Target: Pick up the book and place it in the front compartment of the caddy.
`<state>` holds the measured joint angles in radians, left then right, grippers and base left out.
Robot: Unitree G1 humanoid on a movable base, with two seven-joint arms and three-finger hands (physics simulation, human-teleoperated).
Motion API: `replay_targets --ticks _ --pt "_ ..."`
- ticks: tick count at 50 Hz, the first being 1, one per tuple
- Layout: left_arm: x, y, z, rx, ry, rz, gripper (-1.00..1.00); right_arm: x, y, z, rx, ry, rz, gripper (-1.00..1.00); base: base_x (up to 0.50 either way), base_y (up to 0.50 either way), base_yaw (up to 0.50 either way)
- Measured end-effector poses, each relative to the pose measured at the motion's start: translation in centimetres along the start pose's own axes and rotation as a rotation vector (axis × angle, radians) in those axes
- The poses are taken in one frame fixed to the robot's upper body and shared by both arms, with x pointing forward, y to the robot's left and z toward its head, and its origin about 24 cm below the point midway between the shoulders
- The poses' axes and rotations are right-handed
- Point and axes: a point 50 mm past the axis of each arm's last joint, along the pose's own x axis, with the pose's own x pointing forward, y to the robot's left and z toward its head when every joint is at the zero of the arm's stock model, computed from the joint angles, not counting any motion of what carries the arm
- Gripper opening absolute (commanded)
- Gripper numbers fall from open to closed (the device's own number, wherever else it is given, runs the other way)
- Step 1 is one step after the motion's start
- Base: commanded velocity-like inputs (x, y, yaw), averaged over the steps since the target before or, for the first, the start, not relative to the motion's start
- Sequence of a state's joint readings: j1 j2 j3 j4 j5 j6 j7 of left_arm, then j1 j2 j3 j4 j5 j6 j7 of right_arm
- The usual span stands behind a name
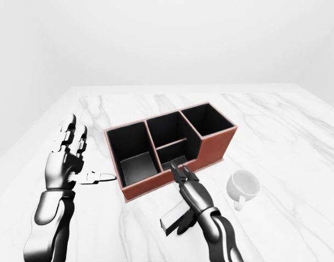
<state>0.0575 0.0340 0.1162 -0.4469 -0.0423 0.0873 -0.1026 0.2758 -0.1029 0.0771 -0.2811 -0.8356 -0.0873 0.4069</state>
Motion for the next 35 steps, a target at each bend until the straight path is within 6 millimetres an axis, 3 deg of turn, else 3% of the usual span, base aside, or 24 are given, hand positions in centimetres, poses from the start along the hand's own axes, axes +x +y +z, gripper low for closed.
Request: replay_targets --ticks 17,18,19,35 --pt "0.0 0.0 0.0 -0.001 0.001 -0.001 0.99 0.3 0.6 -0.4 -0.011 0.02 0.01 1.0 0.0 0.0 0.0" --pt "0.0 0.0 0.0 -0.001 0.001 -0.001 1.0 0.3 0.6 -0.5 -0.012 0.021 0.011 0.21 0.0 0.0 0.0" --pt "0.0 0.0 0.0 -0.001 0.001 -0.001 1.0 0.3 0.6 -0.5 -0.012 0.022 0.01 -1.0 0.0 0.0 0.0" --pt "0.0 0.0 0.0 -0.001 0.0 0.001 0.99 0.2 1.0 -0.9 -0.019 0.04 0.038 -1.0 0.0 0.0 0.0"
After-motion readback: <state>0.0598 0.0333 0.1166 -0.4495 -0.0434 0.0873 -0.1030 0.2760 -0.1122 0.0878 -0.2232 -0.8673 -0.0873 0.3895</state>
